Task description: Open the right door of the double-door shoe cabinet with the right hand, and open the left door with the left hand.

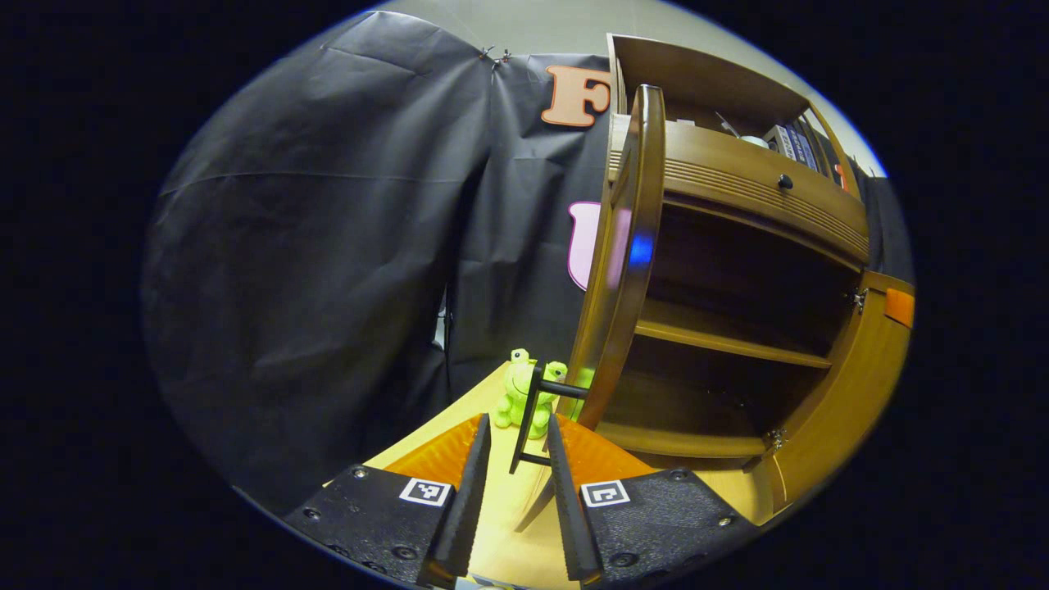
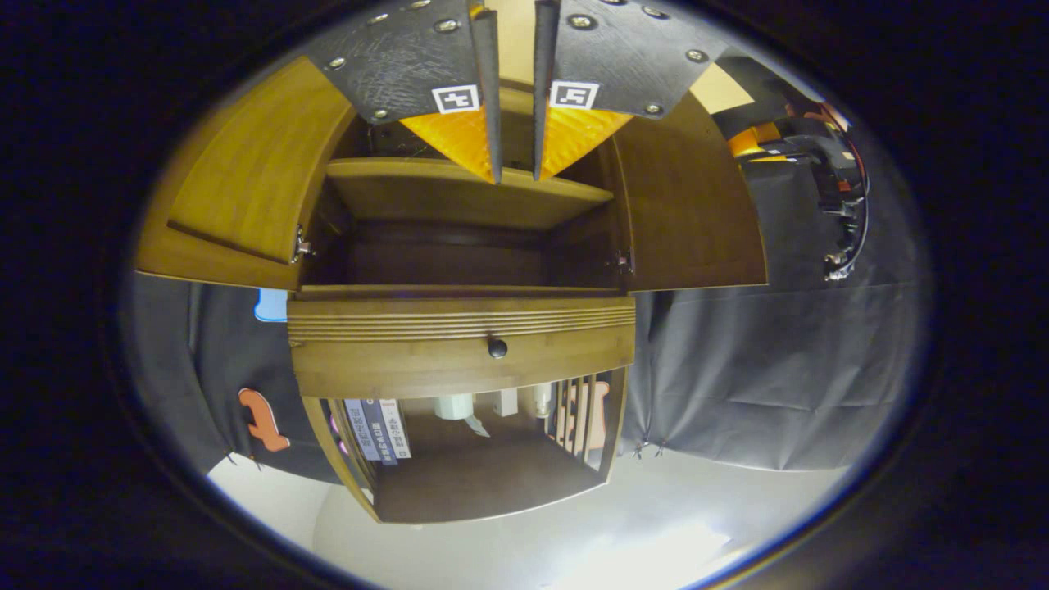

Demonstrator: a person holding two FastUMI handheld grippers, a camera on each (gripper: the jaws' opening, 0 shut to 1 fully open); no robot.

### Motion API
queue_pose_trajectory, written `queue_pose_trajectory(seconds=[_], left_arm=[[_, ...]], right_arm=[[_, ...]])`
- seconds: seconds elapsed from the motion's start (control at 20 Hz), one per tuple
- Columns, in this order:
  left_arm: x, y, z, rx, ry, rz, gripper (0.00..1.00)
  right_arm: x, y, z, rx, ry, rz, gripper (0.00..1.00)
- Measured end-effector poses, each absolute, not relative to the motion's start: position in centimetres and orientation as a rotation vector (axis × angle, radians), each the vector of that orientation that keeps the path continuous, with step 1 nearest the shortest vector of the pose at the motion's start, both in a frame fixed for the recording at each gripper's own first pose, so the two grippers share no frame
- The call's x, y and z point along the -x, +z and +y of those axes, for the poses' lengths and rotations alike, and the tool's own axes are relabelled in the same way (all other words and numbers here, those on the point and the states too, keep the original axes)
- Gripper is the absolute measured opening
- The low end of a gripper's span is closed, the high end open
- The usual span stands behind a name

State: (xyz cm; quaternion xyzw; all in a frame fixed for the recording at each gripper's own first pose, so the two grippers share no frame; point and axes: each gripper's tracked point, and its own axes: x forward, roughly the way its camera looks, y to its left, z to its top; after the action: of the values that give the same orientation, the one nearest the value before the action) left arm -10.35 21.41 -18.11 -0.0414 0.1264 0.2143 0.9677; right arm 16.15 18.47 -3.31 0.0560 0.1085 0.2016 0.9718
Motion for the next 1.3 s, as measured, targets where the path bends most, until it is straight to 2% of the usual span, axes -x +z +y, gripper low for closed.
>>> queue_pose_trajectory(seconds=[0.2, 0.4, 0.45, 0.5, 0.65, 0.7, 0.75, 1.05, 1.1, 1.15, 1.3], left_arm=[[11.2, -17.2, 21.6, 0.085, 0.454, 0.230, 0.44], [10.7, -15.1, 19.0, 0.107, 0.406, 0.169, 0.44], [10.3, -14.5, 18.1, 0.098, 0.384, 0.159, 0.36], [9.7, -13.8, 17.4, 0.087, 0.357, 0.151, 0.44], [8.3, -11.0, 14.3, 0.050, 0.274, 0.116, 0.44], [7.8, -9.8, 13.2, 0.034, 0.242, 0.089, 0.36], [7.2, -8.3, 11.7, 0.018, 0.209, 0.063, 0.44], [4.5, -2.0, 5.2, -0.023, 0.033, -0.062, 0.43], [4.2, -1.4, 4.7, -0.023, 0.006, -0.082, 0.40], [3.9, -0.6, 3.8, -0.025, -0.015, -0.097, 0.43], [3.3, 1.3, 1.8, -0.036, -0.068, -0.118, 0.43]], right_arm=[[-16.0, -3.5, 18.1, -0.126, 0.398, 0.226, 0.17], [-15.7, -3.6, 17.4, -0.127, 0.381, 0.232, 0.17], [-15.6, -3.5, 17.2, -0.127, 0.374, 0.230, 0.17], [-15.6, -3.4, 17.0, -0.126, 0.367, 0.230, 0.17], [-15.3, -3.1, 16.0, -0.115, 0.337, 0.221, 0.17], [-15.2, -3.0, 15.6, -0.112, 0.326, 0.218, 0.17], [-15.1, -2.8, 15.2, -0.109, 0.314, 0.214, 0.17], [-14.8, -1.0, 12.2, -0.100, 0.222, 0.167, 0.17], [-14.9, -0.5, 11.6, -0.100, 0.201, 0.153, 0.17], [-14.9, 0.1, 11.0, -0.098, 0.182, 0.138, 0.17], [-15.1, 1.9, 9.7, -0.097, 0.134, 0.092, 0.17]])
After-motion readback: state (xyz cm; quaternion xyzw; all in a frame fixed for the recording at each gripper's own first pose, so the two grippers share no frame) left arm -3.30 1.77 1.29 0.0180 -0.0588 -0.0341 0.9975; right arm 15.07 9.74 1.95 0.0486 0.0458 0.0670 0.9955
